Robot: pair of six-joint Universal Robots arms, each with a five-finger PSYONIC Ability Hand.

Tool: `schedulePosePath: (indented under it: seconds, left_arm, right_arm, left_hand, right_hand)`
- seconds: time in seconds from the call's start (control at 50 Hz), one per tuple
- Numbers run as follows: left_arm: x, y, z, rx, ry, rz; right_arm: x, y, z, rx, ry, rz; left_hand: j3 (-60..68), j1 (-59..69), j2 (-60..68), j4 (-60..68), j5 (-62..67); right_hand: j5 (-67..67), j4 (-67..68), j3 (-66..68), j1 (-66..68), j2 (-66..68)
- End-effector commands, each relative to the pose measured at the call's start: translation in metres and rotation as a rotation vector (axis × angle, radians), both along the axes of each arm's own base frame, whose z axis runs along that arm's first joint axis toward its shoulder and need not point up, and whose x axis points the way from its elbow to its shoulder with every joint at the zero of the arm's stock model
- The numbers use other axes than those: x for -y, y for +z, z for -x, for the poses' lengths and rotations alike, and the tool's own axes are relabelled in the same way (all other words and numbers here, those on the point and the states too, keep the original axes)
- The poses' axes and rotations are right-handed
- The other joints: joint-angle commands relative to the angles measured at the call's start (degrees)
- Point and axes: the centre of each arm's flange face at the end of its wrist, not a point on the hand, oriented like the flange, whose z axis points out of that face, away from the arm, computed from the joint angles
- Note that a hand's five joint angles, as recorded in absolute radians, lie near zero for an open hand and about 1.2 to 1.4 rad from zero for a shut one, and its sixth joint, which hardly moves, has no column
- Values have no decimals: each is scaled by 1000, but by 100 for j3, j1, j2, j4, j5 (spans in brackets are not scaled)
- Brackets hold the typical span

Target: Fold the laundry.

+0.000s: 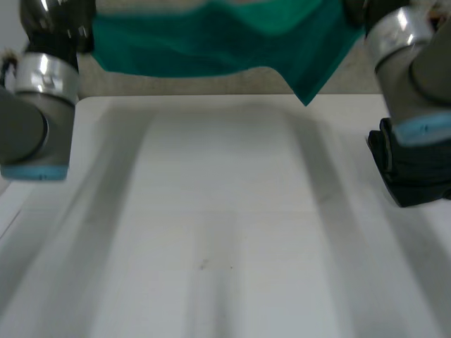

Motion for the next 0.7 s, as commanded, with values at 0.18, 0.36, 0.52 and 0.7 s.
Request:
schedulePosePath:
  seconds: [0.18, 0.36, 0.52, 0.7]
  left_arm:
    - [-57, -186, -16, 225, -3, -658]
    - [-79, -184, -30, 265, 10, -847]
    - [-83, -163, -40, 228, 34, -825]
    - [-74, -151, -58, 85, 0, -841]
  right_arm:
    - [-68, -189, 25, -290, 58, -670]
    - [-102, -197, 43, -356, 51, -865]
    - [-103, -200, 62, -316, 35, -884]
    - [-88, -206, 84, -260, -26, -873]
  left_hand:
    - [1159, 1442, 1131, 1115, 1416]
    - [-482, -200, -511, -526, -225]
    - [-3528, -3245, -3556, -3571, -3270]
    - [-5180, -4898, -5209, -5224, -4923]
  right_hand:
    - [1316, 1185, 1240, 2373, 1315]
    - [1316, 1185, 1240, 2373, 1315]
    - [1316, 1185, 1240, 2373, 1315]
    - [1316, 1185, 1240, 2373, 1315]
